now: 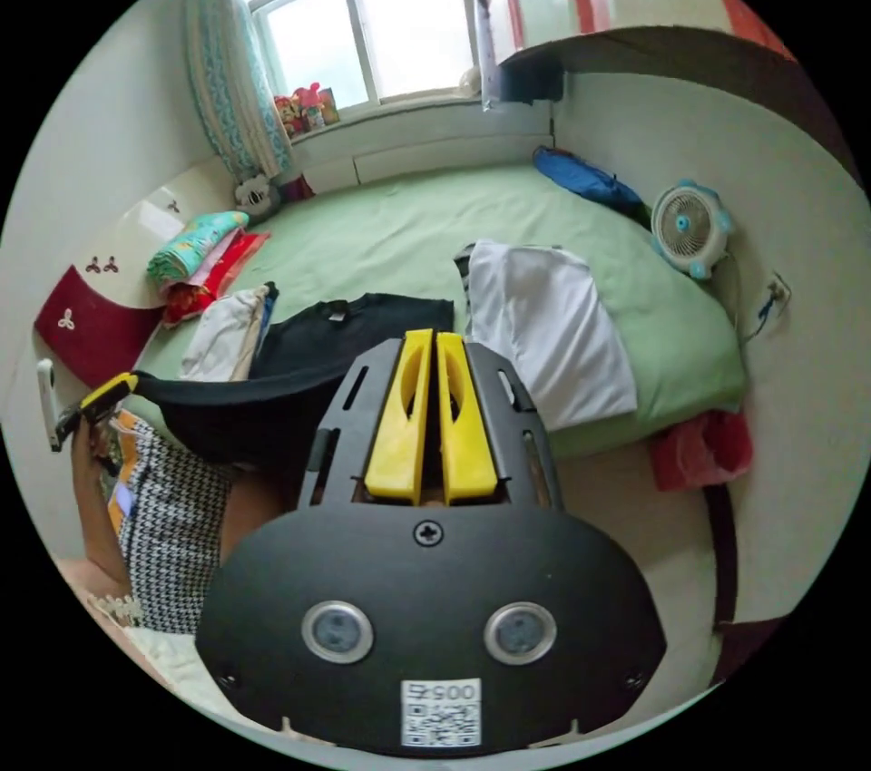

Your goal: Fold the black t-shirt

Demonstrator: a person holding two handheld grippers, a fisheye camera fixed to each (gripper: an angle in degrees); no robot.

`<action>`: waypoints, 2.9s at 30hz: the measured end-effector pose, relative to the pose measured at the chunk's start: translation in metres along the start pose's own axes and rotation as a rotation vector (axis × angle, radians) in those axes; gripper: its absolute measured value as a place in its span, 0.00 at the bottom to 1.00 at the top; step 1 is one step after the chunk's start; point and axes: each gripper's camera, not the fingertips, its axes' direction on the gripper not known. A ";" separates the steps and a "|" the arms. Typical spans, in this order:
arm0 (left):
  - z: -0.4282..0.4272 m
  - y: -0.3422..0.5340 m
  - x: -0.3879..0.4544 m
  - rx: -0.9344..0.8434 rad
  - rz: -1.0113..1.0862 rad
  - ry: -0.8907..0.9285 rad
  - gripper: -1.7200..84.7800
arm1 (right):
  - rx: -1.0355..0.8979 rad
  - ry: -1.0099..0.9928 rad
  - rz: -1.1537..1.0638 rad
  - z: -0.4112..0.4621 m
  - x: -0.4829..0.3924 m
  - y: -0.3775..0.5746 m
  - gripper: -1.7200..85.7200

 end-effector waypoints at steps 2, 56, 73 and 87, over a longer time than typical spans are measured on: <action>0.035 -0.042 -0.014 -0.040 0.009 -0.020 0.07 | -0.040 0.033 -0.033 0.064 -0.009 -0.054 0.01; 0.302 -0.164 -0.054 -0.129 0.062 -0.118 0.15 | -0.317 -0.088 -0.067 0.333 0.059 0.029 0.00; 0.421 -0.242 -0.029 -0.184 0.122 -0.248 0.05 | -0.395 -0.110 -0.074 0.375 0.048 0.034 0.01; 0.363 -0.229 -0.066 -0.081 -0.119 -0.255 0.06 | -0.359 -0.141 -0.052 0.369 0.059 0.027 0.02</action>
